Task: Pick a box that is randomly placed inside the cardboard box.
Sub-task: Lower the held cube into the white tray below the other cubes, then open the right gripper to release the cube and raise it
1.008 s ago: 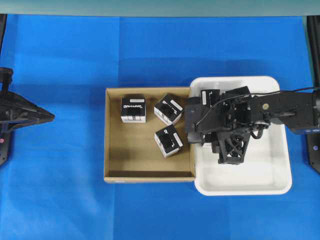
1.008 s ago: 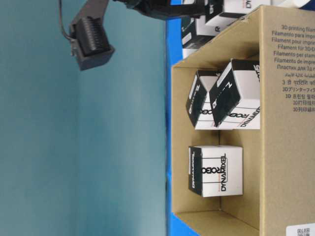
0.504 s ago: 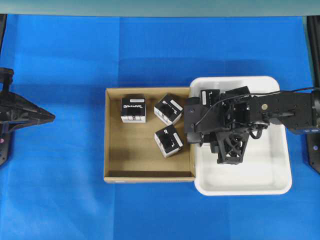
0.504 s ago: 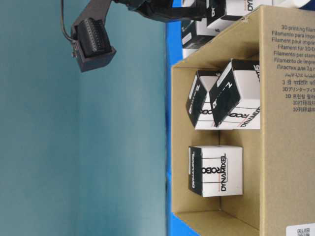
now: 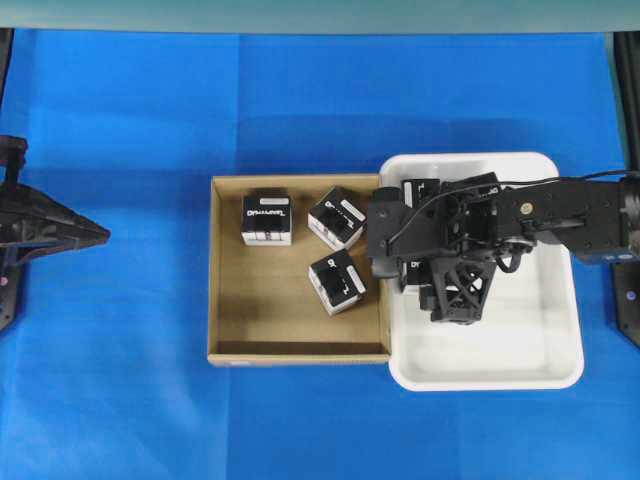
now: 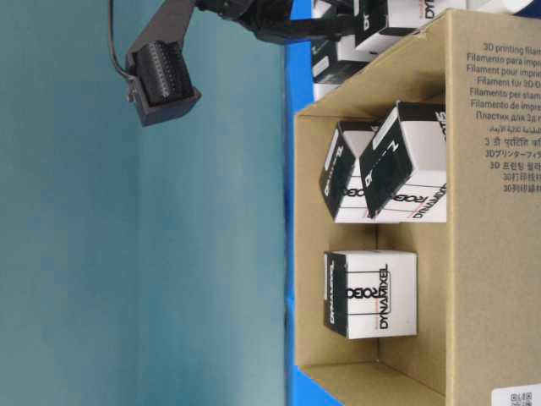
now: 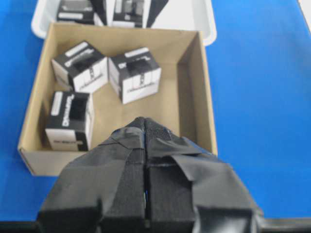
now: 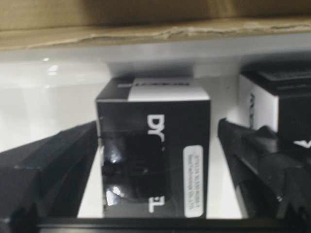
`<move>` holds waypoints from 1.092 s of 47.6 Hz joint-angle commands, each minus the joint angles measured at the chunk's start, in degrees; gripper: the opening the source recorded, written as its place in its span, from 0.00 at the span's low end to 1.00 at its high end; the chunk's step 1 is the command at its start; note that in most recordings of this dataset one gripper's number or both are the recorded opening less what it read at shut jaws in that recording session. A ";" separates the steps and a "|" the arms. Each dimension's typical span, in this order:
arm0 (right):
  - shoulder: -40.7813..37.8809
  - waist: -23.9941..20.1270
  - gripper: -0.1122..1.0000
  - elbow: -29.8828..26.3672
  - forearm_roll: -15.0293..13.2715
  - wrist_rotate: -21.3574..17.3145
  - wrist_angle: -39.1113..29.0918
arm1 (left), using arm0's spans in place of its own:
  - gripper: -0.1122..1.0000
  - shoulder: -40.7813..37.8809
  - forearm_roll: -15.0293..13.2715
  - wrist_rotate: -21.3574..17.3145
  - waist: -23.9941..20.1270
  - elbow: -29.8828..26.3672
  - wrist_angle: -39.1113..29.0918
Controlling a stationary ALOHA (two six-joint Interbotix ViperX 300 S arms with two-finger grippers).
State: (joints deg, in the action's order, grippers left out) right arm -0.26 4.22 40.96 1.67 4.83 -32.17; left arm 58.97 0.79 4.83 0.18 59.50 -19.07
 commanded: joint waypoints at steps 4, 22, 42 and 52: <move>0.35 -0.09 0.97 -1.23 0.00 0.09 -0.09 | 0.04 -0.53 0.18 0.09 0.09 -1.32 0.53; 7.03 0.00 0.97 -5.62 0.00 -0.09 -4.92 | 0.04 -0.53 0.18 0.09 0.09 -1.23 0.53; 18.98 0.62 0.97 -4.04 0.44 -7.03 3.16 | 0.04 -0.53 0.18 0.00 1.58 -1.32 0.53; 25.40 0.18 0.97 1.14 0.35 -7.21 17.05 | 0.04 -0.18 0.18 0.09 1.67 -1.41 1.05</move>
State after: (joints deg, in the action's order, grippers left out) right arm 22.94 4.66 41.13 1.93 -2.37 -20.04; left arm 58.97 0.79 4.92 1.76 59.50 -18.98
